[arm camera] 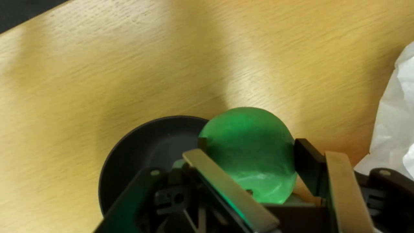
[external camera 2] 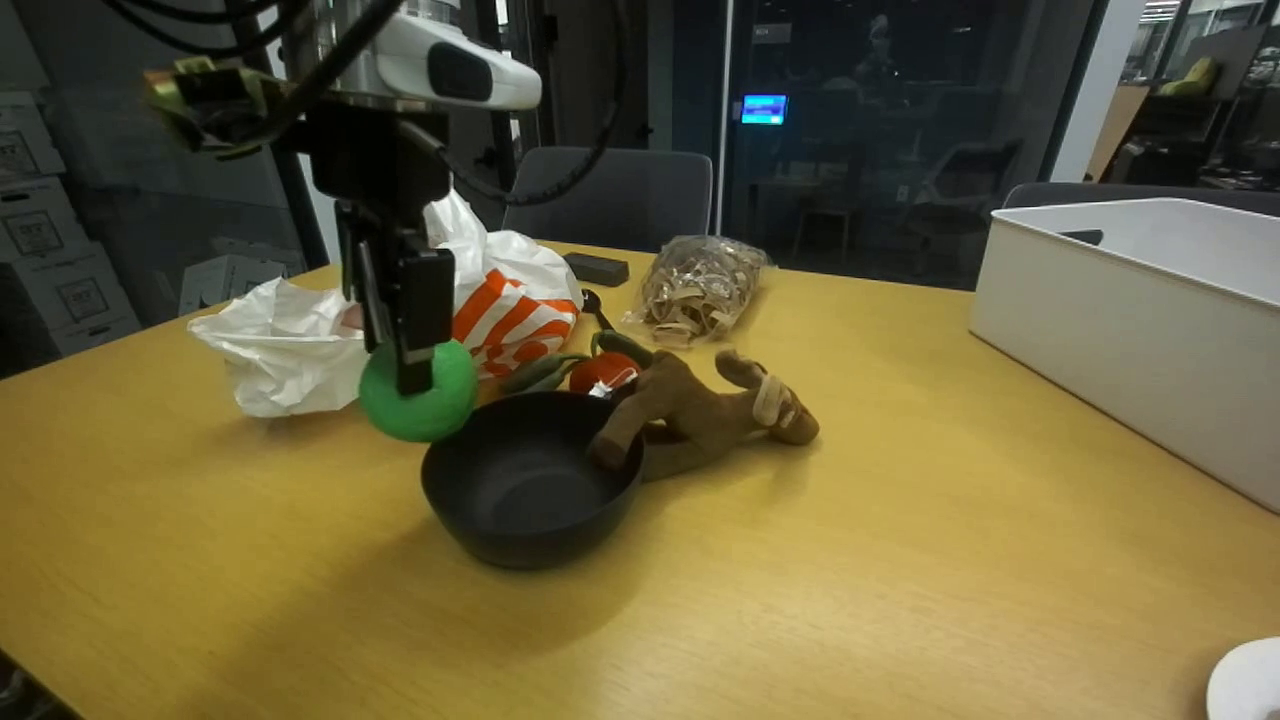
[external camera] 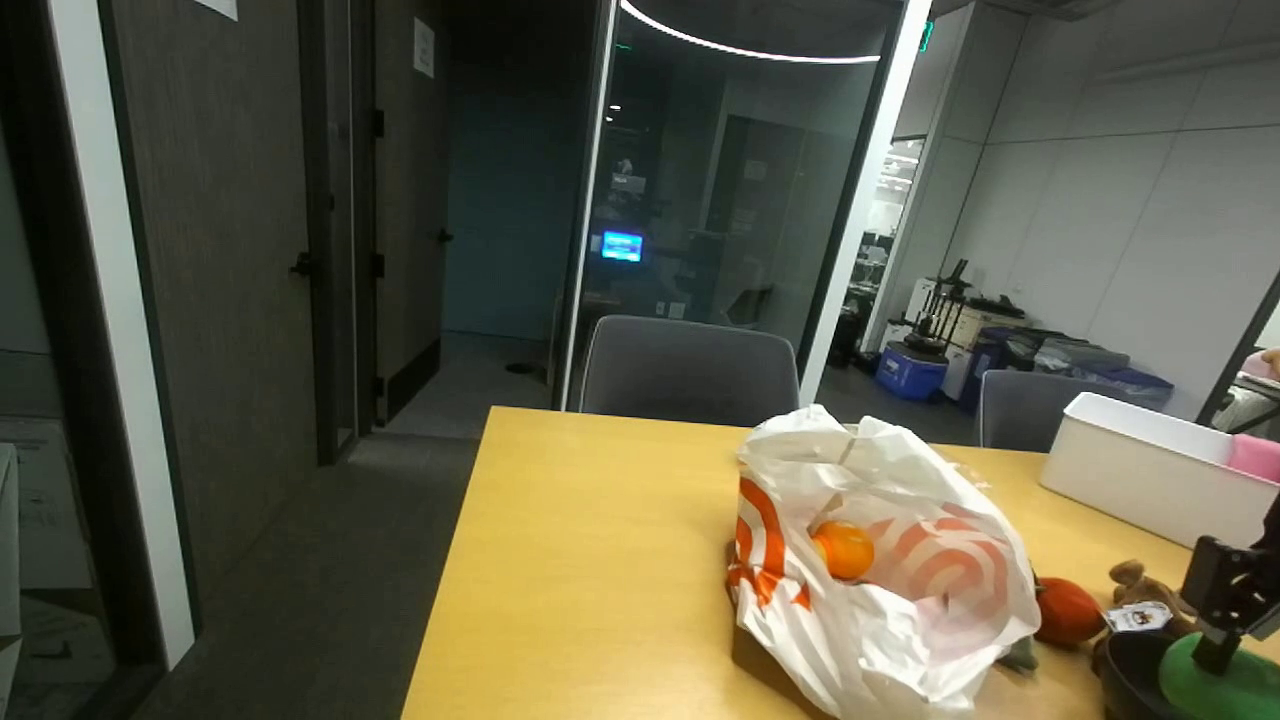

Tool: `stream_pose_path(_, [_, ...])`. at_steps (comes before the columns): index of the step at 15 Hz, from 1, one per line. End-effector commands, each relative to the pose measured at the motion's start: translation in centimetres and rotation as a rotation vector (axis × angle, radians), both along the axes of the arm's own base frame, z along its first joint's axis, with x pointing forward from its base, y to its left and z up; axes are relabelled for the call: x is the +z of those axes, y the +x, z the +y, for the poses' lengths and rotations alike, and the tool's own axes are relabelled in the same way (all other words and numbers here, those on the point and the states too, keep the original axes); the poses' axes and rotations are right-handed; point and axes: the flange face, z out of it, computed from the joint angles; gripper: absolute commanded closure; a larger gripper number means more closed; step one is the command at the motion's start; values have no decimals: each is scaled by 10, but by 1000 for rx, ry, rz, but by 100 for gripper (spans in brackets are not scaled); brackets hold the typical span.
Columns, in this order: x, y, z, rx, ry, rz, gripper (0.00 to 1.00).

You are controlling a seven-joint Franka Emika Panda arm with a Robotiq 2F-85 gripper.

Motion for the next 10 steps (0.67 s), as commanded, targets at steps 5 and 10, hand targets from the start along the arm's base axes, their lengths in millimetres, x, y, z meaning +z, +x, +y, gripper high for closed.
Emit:
stream_pose_path(5, [6, 9, 16, -35, -221, -109, 0])
stream_pose_path(10, [26, 13, 42, 39, -248, -212, 0])
